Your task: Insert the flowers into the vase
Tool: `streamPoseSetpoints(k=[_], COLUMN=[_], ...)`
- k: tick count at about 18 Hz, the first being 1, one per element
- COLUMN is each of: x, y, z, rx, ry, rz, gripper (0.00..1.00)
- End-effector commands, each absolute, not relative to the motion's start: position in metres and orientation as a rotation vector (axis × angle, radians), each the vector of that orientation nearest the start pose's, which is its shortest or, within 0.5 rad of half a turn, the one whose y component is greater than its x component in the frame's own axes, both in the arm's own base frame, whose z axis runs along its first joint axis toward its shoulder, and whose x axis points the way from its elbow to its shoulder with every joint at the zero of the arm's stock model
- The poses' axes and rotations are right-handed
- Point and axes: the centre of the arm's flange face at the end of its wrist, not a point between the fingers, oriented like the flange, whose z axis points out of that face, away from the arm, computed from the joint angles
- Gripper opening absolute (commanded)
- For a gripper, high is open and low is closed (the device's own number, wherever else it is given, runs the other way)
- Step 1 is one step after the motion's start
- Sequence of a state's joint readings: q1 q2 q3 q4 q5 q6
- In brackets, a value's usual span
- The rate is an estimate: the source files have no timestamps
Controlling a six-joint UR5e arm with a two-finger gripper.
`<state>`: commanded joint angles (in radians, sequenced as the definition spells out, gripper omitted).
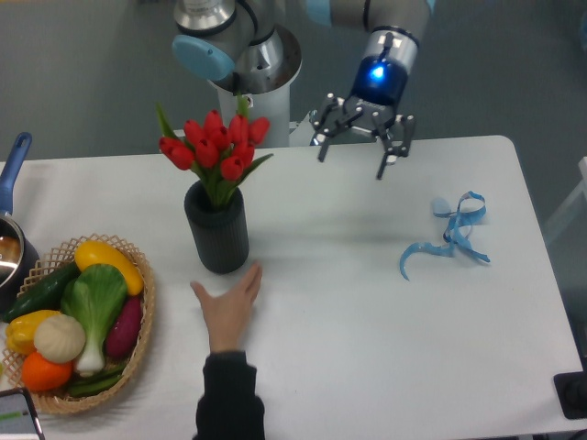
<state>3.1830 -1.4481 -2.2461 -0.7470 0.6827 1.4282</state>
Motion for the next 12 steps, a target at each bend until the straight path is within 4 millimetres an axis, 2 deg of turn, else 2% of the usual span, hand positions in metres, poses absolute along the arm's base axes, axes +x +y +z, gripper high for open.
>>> streamPoseSetpoints(k=[5, 6, 9, 12], x=[-0.448, -0.458, -0.477, -0.495], y=[0.18, 0.176, 0.193, 0.19], z=[0.369, 0.368, 0.371, 0.36], rx=[-2.498, -2.574, -2.76, -2.965], ry=[-0.14, -0.152, -0.051, -0.016], rz=[0.362, 0.366, 0.357, 0.303], gripper=[1.0, 1.0, 1.0, 1.0])
